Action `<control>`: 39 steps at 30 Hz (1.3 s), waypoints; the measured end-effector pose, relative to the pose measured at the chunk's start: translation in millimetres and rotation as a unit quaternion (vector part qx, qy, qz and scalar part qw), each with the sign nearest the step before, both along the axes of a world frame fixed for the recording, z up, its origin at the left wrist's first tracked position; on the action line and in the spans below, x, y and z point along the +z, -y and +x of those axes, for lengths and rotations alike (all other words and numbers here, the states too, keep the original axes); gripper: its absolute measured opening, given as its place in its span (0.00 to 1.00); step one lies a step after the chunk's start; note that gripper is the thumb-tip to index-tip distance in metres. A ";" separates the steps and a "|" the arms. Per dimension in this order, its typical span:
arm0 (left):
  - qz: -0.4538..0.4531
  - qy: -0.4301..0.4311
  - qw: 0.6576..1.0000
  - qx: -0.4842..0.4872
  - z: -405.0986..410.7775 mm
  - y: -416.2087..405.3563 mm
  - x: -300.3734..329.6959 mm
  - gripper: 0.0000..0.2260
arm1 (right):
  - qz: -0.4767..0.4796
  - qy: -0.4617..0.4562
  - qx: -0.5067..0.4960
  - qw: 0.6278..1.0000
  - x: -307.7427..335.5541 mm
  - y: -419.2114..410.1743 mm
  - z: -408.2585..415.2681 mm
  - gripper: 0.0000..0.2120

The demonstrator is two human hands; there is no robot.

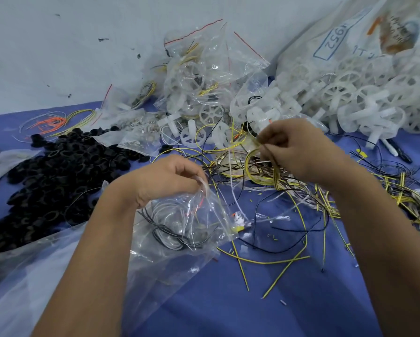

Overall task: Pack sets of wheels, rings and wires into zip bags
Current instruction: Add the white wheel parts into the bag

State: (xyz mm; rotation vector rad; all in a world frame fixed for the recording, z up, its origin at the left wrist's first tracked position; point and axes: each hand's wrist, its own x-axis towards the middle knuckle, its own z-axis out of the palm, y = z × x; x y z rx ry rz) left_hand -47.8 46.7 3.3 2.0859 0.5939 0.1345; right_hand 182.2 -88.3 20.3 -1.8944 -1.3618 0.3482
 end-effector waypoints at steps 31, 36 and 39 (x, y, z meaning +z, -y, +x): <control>0.028 0.105 0.979 0.174 38.0 16.1 -9.6 0.24 | 0.177 -0.234 0.059 0.954 -38.8 -34.4 -28.6 0.07; -0.052 0.117 0.975 0.183 39.8 16.2 -13.4 0.19 | 0.203 -0.167 0.055 0.963 -47.2 -38.9 -38.2 0.06; -0.080 0.147 0.959 0.231 42.8 15.1 -9.9 0.17 | 0.209 -0.087 0.026 0.974 -57.2 -43.2 -43.0 0.05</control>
